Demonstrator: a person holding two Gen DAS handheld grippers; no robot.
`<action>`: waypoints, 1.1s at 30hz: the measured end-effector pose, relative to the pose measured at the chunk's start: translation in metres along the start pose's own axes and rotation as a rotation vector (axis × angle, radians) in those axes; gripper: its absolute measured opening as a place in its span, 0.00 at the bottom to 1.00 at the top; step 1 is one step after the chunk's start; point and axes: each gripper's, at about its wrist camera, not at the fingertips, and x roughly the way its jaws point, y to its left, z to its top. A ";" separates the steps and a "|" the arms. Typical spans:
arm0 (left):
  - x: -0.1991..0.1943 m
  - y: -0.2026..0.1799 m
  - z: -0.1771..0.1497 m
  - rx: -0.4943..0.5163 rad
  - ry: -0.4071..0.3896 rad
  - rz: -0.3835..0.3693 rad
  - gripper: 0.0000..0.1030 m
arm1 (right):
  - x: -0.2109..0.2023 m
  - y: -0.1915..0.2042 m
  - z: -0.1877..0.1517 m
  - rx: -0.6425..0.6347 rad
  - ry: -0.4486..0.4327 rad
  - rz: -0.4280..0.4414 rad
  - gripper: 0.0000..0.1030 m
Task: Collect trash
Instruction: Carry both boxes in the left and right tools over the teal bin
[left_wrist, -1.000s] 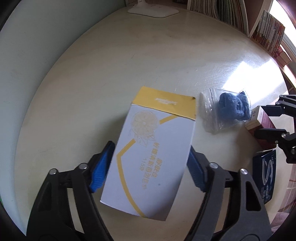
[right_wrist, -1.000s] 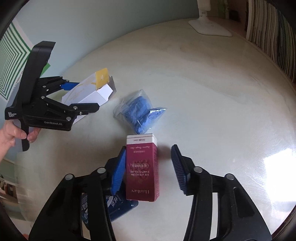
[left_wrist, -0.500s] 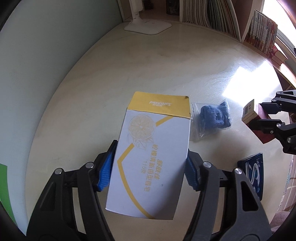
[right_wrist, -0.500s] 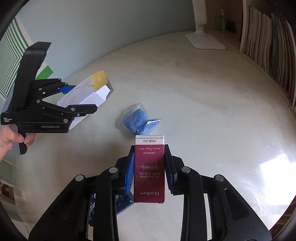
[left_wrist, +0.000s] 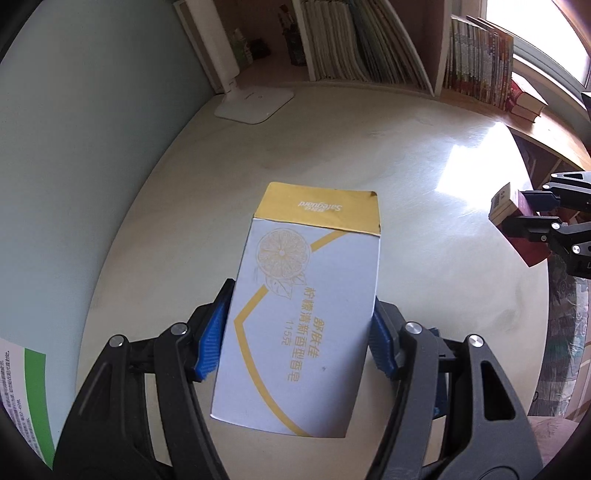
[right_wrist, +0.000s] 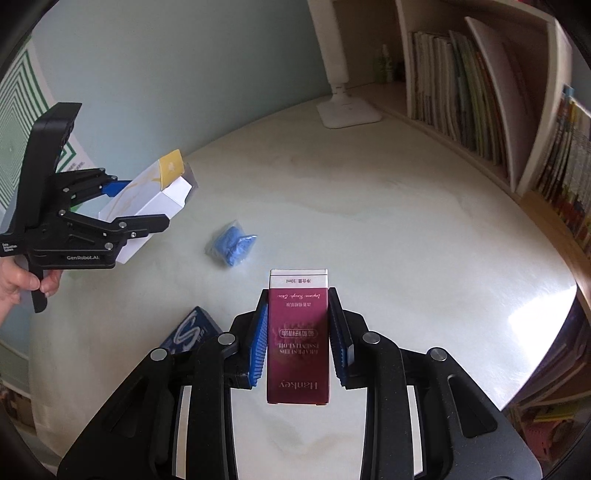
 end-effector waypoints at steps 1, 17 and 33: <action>-0.003 -0.011 0.004 0.012 -0.005 -0.010 0.60 | -0.008 -0.009 -0.003 0.015 -0.011 -0.009 0.29; -0.017 -0.251 0.031 0.319 -0.058 -0.211 0.60 | -0.138 -0.145 -0.139 0.303 -0.075 -0.193 0.29; 0.024 -0.456 -0.012 0.549 0.101 -0.373 0.60 | -0.182 -0.218 -0.319 0.631 -0.018 -0.260 0.30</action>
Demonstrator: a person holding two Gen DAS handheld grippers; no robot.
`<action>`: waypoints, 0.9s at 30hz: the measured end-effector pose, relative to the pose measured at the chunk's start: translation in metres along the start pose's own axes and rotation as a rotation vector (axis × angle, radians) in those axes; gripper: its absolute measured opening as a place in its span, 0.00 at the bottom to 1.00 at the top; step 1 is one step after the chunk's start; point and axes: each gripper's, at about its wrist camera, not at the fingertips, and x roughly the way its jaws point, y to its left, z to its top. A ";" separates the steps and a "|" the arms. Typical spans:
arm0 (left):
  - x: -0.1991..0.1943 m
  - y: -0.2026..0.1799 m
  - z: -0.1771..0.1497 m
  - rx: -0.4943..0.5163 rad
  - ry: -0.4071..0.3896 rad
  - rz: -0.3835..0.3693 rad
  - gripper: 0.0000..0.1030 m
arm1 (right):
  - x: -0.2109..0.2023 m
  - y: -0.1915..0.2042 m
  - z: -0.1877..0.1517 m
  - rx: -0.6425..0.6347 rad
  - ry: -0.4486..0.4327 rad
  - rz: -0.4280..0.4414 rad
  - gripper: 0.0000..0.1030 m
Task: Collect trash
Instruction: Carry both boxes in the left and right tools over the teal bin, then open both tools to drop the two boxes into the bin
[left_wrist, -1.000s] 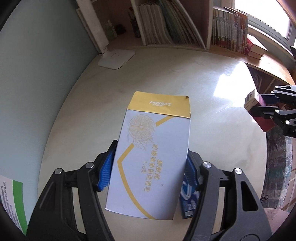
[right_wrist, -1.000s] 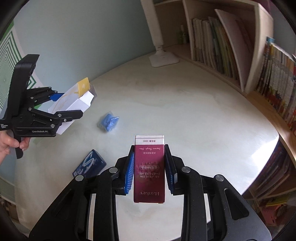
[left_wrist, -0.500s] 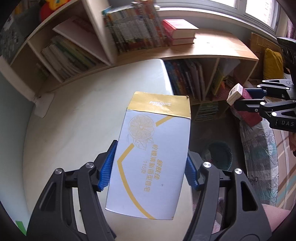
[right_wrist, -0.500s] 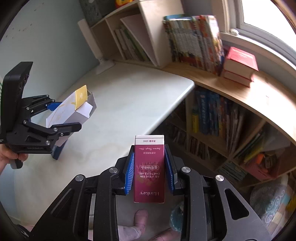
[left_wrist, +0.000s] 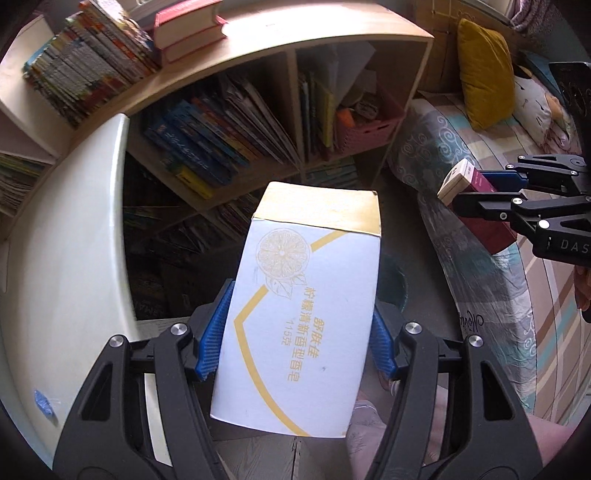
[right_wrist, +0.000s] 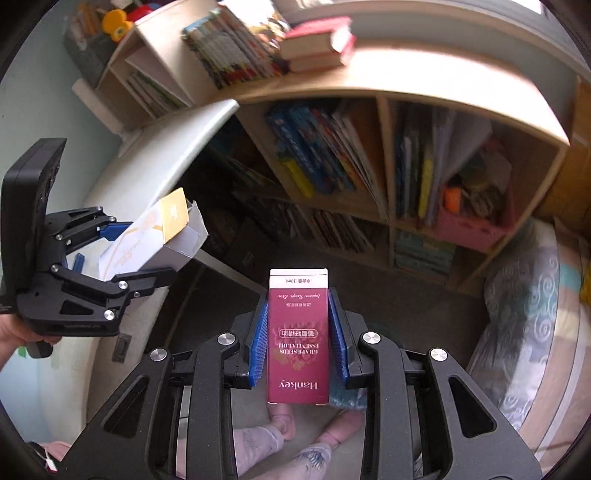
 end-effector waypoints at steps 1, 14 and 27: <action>0.011 -0.011 0.001 0.012 0.019 -0.009 0.60 | 0.004 -0.009 -0.007 0.015 0.012 0.002 0.29; 0.121 -0.080 0.002 0.032 0.216 -0.107 0.60 | 0.068 -0.079 -0.058 0.123 0.182 0.043 0.30; 0.166 -0.111 -0.003 0.033 0.292 -0.105 0.81 | 0.104 -0.107 -0.070 0.175 0.234 0.071 0.70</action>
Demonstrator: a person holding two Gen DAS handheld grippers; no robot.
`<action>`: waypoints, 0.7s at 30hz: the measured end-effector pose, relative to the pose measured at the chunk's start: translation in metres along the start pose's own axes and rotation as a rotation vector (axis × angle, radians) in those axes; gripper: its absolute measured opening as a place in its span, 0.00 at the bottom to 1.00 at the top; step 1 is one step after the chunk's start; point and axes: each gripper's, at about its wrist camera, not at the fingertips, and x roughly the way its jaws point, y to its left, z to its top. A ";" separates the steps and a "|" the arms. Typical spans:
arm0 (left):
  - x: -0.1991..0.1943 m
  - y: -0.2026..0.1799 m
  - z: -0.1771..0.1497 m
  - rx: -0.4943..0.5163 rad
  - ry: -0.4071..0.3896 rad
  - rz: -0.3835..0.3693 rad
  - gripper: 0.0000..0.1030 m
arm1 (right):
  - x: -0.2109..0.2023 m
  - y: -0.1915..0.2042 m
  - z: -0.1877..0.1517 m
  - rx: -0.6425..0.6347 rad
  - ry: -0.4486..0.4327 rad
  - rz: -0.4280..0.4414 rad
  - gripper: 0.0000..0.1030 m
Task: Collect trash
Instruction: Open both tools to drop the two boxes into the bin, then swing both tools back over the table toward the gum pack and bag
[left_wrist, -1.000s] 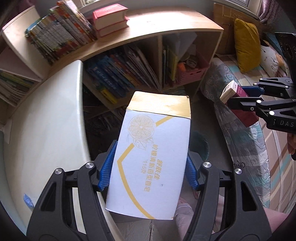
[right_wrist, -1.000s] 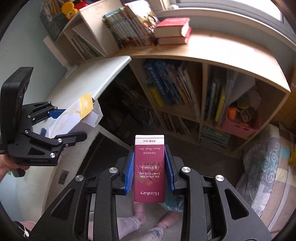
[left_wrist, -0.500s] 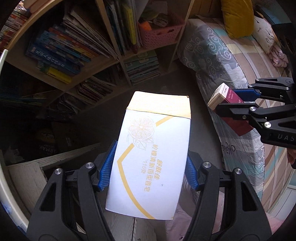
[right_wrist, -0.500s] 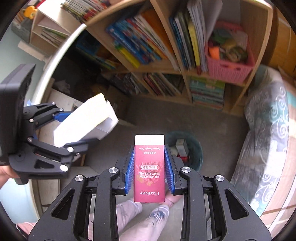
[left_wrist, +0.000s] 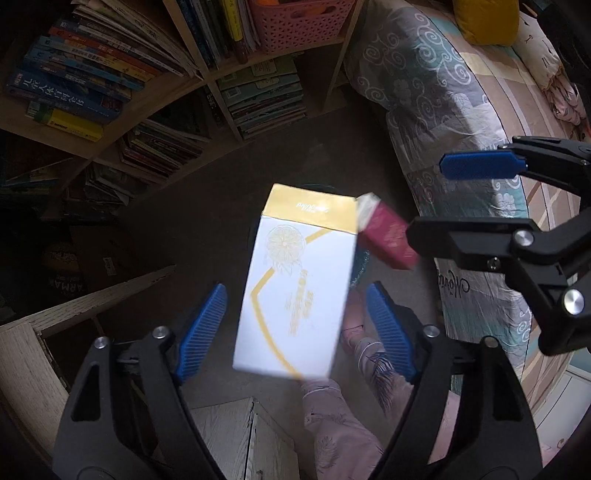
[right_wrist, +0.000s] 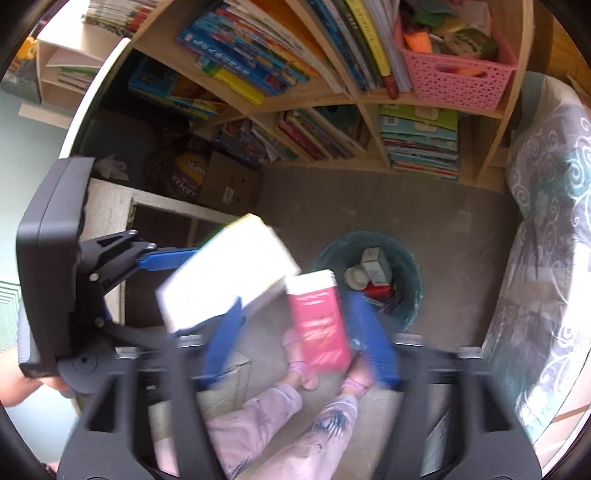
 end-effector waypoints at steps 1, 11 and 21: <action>-0.001 -0.001 0.000 0.003 -0.004 0.010 0.83 | 0.000 -0.002 0.001 0.006 0.003 0.007 0.70; -0.021 0.003 -0.003 -0.015 -0.020 0.018 0.83 | -0.030 -0.011 0.000 0.021 -0.040 -0.004 0.70; -0.070 0.023 -0.024 -0.086 -0.102 0.011 0.86 | -0.057 0.027 0.004 -0.071 -0.087 -0.007 0.84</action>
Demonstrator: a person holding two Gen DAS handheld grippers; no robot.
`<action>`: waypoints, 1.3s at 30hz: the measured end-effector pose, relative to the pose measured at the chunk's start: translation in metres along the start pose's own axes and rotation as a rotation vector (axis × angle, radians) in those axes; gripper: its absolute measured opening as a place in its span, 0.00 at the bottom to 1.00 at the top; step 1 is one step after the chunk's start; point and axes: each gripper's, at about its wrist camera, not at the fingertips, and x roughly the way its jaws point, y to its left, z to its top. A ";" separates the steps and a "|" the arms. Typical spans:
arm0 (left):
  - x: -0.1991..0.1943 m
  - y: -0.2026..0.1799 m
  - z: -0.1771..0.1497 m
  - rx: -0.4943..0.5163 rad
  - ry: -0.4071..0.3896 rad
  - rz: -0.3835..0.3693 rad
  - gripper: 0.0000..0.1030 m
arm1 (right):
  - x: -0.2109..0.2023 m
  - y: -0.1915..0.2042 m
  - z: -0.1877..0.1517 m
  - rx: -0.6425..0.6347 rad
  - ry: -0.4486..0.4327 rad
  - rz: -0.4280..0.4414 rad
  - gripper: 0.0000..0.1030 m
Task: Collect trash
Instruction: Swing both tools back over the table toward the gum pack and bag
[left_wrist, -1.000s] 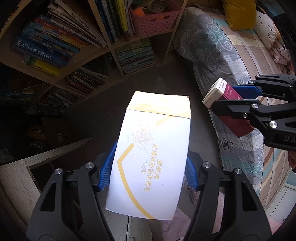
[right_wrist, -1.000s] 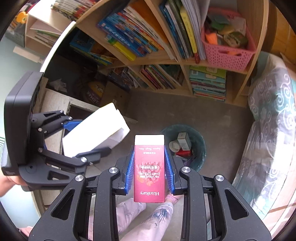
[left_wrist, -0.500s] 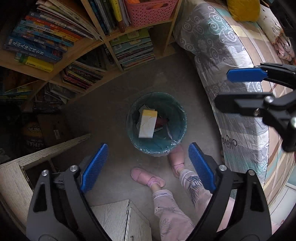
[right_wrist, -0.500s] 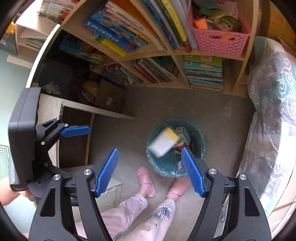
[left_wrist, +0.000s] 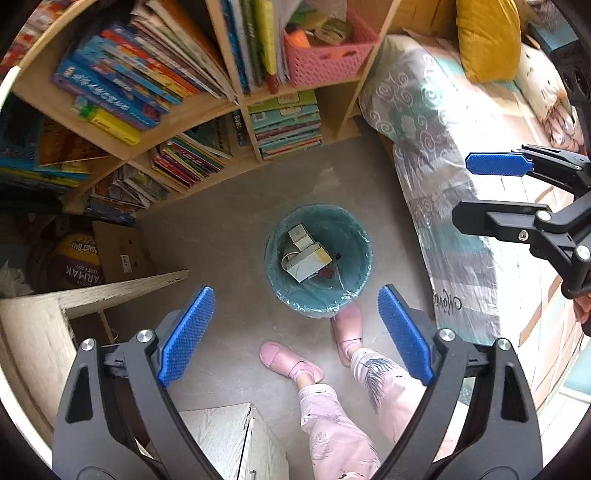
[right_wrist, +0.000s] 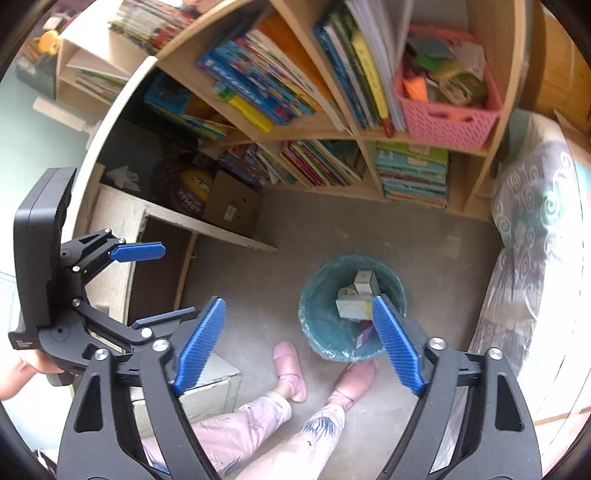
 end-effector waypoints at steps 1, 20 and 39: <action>-0.007 0.003 -0.003 -0.011 -0.010 -0.001 0.86 | -0.005 0.007 0.002 -0.017 -0.008 0.002 0.84; -0.154 0.108 -0.086 -0.268 -0.215 0.153 0.93 | -0.044 0.176 0.062 -0.436 -0.041 0.103 0.86; -0.210 0.238 -0.223 -0.686 -0.276 0.317 0.93 | 0.005 0.383 0.088 -0.866 0.023 0.180 0.87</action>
